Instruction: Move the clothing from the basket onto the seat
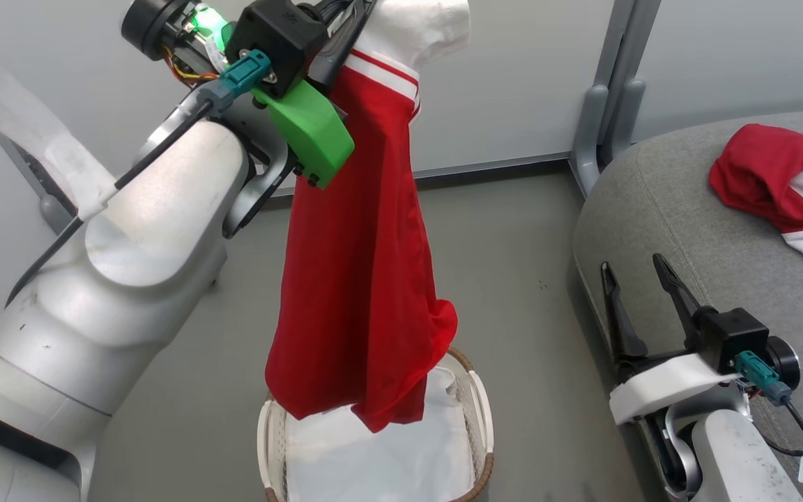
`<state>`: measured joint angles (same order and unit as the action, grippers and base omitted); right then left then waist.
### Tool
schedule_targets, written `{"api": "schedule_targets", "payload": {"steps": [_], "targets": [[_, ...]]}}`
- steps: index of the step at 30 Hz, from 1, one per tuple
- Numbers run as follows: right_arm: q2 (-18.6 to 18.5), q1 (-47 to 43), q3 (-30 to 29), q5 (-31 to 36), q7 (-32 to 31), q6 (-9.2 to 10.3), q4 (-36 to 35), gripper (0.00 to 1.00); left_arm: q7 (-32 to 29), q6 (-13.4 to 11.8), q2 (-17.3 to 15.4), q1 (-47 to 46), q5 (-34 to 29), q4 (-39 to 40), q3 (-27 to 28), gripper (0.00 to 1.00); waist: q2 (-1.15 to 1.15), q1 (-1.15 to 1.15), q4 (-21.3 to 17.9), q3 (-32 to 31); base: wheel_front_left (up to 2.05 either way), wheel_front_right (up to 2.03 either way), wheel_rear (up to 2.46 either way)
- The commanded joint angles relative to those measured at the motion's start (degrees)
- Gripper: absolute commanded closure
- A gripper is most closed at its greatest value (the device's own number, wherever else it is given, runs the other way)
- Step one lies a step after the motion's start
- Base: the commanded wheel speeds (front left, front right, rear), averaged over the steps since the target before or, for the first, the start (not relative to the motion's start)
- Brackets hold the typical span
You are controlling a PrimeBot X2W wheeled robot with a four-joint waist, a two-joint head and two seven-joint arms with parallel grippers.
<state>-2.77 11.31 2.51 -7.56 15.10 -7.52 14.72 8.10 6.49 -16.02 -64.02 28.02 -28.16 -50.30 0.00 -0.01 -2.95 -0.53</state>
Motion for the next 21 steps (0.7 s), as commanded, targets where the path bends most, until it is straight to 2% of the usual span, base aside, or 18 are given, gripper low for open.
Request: {"api": "schedule_targets", "payload": {"steps": [1, 6, 12, 21], "targets": [[-0.2, 0.9, 0.8, -0.6, 0.1, 0.06, -0.2, 0.0, -0.3, -0.1, -0.3, -1.1, 0.2, 0.2, 0.2, 1.0, 0.0, 0.01, -0.1, -0.1, 0.0, 0.0, 0.0], [-0.2, 2.6, 6.2, -3.6, 0.1, 0.06, -1.6, 0.0, -0.4, -0.3, 0.1, -1.3, 0.6, 1.0, -0.1, 1.0, 0.0, 0.01, 0.0, -0.2, 0.0, 0.0, 0.0], [-0.2, 7.0, 15.9, -6.5, 0.1, 0.06, -2.7, 0.0, -0.8, -0.5, 0.8, -1.3, 0.7, 1.0, -0.7, 1.0, 0.0, 0.01, 0.1, -0.2, 0.0, 0.0, 0.0], [-0.2, 15.1, 26.8, -9.8, 0.1, 0.06, 3.6, 0.0, -1.4, -0.6, 3.5, -2.2, 1.4, -0.3, -1.8, 1.0, 0.0, 0.01, 1.0, 0.0, 0.0, 0.0, 0.0]]}}
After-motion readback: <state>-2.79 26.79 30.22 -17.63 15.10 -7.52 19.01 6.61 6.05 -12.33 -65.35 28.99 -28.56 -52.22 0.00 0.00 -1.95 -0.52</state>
